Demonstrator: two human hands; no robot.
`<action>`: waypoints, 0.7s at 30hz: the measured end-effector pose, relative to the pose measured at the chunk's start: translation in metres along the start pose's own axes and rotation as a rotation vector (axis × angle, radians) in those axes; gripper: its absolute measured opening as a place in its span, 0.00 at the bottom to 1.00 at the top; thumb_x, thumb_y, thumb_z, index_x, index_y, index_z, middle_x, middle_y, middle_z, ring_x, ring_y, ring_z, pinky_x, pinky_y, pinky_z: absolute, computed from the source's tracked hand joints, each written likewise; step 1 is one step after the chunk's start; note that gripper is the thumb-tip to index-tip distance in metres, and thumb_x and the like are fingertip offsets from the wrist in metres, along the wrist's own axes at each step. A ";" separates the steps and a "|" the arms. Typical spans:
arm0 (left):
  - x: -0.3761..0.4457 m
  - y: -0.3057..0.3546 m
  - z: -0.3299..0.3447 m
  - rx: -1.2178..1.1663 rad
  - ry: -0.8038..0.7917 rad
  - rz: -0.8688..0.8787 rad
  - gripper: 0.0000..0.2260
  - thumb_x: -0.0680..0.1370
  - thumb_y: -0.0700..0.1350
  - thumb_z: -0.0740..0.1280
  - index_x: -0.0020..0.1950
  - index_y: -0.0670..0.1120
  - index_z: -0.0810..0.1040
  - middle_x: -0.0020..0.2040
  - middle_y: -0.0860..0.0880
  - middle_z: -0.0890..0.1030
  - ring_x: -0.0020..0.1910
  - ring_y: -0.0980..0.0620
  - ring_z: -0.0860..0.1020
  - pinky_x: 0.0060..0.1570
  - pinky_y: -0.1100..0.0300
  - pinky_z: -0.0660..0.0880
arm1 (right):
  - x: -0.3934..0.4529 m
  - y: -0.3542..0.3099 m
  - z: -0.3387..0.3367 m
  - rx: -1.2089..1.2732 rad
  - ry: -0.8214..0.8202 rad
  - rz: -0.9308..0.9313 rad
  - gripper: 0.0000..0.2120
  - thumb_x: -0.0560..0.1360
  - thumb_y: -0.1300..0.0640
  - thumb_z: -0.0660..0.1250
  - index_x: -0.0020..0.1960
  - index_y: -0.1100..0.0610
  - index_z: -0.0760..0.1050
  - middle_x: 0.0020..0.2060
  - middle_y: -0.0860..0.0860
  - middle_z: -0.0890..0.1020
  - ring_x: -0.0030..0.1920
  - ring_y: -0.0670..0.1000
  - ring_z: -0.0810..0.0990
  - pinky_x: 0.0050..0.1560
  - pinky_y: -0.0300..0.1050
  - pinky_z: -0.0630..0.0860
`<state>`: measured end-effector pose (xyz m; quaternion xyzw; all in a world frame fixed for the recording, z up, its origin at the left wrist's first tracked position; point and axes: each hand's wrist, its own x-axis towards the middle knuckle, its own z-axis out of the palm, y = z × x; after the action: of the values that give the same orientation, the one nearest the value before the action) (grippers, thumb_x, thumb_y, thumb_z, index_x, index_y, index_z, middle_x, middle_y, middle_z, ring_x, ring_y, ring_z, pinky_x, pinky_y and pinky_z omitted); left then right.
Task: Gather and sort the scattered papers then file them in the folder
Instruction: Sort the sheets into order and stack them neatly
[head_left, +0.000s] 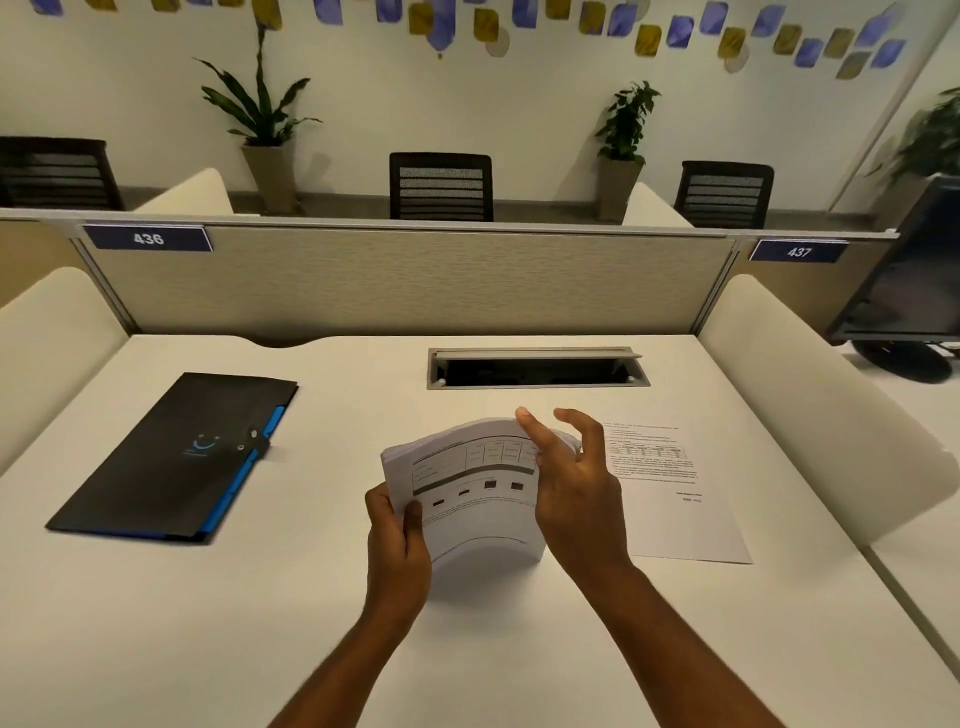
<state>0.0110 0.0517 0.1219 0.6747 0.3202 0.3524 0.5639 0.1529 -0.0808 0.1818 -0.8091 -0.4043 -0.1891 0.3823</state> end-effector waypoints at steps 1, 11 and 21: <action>0.000 -0.001 0.000 -0.001 0.001 0.001 0.13 0.83 0.41 0.57 0.59 0.59 0.63 0.56 0.61 0.74 0.55 0.57 0.77 0.41 0.69 0.78 | 0.000 0.001 0.001 0.000 -0.002 0.008 0.24 0.78 0.52 0.62 0.74 0.47 0.71 0.69 0.57 0.70 0.51 0.53 0.83 0.42 0.42 0.84; 0.000 -0.006 -0.002 0.034 -0.002 0.002 0.10 0.84 0.39 0.55 0.61 0.52 0.64 0.57 0.55 0.75 0.55 0.53 0.77 0.43 0.61 0.81 | -0.005 0.005 0.008 0.284 0.058 0.213 0.41 0.77 0.51 0.72 0.80 0.39 0.51 0.69 0.43 0.68 0.57 0.40 0.77 0.43 0.24 0.77; 0.000 -0.005 -0.001 0.070 -0.012 -0.009 0.12 0.83 0.37 0.56 0.62 0.52 0.66 0.55 0.54 0.76 0.54 0.51 0.78 0.42 0.64 0.81 | -0.036 0.026 0.036 0.642 -0.123 0.712 0.16 0.80 0.63 0.66 0.59 0.42 0.75 0.54 0.45 0.84 0.55 0.49 0.83 0.51 0.40 0.82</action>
<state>0.0105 0.0532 0.1168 0.6947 0.3320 0.3346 0.5433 0.1523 -0.0810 0.1247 -0.7479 -0.1620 0.1361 0.6292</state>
